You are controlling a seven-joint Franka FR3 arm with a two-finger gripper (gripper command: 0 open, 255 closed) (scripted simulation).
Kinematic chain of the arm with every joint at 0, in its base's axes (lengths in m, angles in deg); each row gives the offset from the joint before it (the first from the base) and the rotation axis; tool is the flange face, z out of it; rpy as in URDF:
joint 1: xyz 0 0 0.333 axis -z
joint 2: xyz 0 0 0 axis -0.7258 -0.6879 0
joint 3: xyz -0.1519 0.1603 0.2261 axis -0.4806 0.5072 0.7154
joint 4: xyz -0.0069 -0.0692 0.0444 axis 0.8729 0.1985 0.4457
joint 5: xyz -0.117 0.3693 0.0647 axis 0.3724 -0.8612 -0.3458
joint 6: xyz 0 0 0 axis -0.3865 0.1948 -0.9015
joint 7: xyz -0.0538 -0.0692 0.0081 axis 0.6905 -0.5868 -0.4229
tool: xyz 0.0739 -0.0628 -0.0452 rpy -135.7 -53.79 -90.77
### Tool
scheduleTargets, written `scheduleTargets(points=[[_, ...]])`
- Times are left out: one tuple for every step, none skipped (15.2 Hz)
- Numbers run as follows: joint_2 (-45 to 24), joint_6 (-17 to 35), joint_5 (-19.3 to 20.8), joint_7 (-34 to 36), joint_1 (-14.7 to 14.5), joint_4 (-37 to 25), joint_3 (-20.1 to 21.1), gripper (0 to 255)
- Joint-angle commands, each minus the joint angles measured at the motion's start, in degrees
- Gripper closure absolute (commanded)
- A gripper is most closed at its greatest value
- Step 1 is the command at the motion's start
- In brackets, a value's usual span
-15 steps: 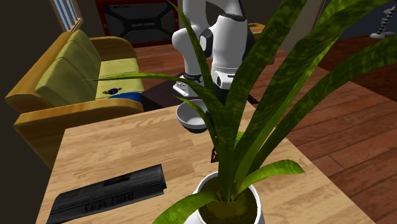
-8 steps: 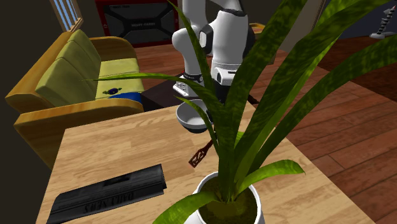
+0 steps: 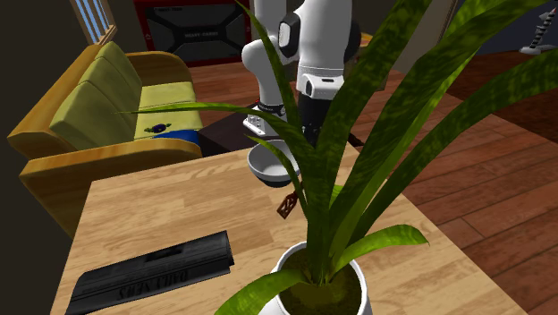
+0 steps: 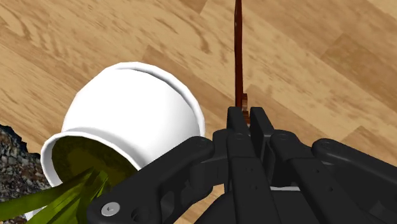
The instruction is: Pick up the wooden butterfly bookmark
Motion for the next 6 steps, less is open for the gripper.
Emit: scheduleTargets(points=[[0.8,-1.7,0.2,0.1,-0.1,-1.0,0.1,255],[1.2,-2.5,0.4,0.1,-0.1,-1.4,0.2,255],[1.6,-3.3,0.5,0.2,-0.1,-1.8,0.3,255],[2.1,-4.1,0.7,0.2,-0.1,-2.2,0.3,255],[2.1,-4.2,0.7,0.2,-0.1,-2.2,0.4,255],[2.1,-4.2,0.7,0.2,-0.1,-2.2,0.4,255]])
